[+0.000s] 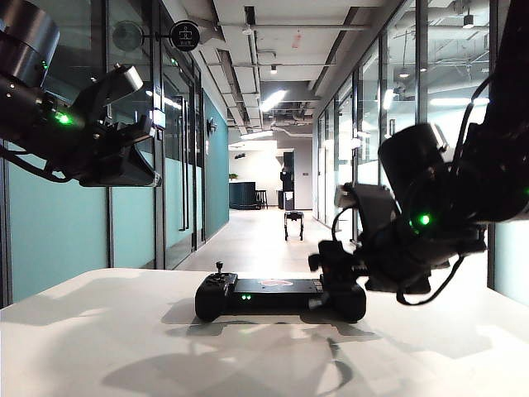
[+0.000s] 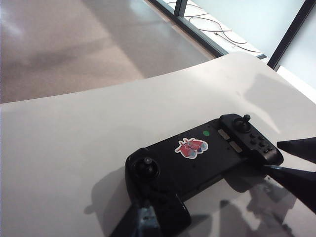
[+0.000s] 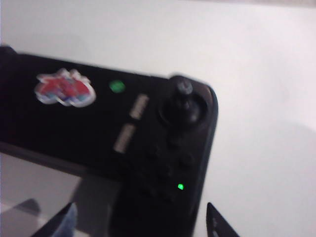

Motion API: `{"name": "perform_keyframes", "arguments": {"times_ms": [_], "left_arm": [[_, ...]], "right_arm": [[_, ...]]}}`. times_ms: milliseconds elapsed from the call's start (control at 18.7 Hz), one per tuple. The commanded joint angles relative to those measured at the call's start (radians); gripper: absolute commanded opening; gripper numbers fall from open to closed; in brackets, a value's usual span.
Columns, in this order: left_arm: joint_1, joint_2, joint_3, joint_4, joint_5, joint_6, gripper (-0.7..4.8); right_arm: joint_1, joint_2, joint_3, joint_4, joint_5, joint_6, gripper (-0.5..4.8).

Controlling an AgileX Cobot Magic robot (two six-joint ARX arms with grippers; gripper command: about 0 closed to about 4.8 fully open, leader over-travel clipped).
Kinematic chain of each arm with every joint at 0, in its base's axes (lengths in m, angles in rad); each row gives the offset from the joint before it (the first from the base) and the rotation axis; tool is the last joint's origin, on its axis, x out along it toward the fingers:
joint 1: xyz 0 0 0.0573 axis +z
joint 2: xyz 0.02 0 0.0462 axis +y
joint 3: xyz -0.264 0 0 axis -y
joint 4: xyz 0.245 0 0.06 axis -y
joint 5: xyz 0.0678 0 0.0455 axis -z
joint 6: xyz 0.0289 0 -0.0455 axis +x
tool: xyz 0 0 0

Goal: Push the left joystick on the remote control sitting on the white table backward to make the robot dog back up in a straight line until it returns close to you.

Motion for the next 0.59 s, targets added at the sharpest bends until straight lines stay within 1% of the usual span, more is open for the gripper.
{"name": "perform_keyframes", "arguments": {"times_ms": [54, 590], "left_arm": [[-0.001, -0.001, 0.004, 0.013, 0.007, -0.003, -0.05], [-0.001, -0.001, 0.004, 0.013, 0.026, -0.003, -0.05]], "right_arm": [[-0.001, 0.012, 0.020, -0.013, 0.005, 0.003, 3.32], [-0.003, 0.054, 0.037, -0.011, 0.001, 0.003, 3.33]]}}
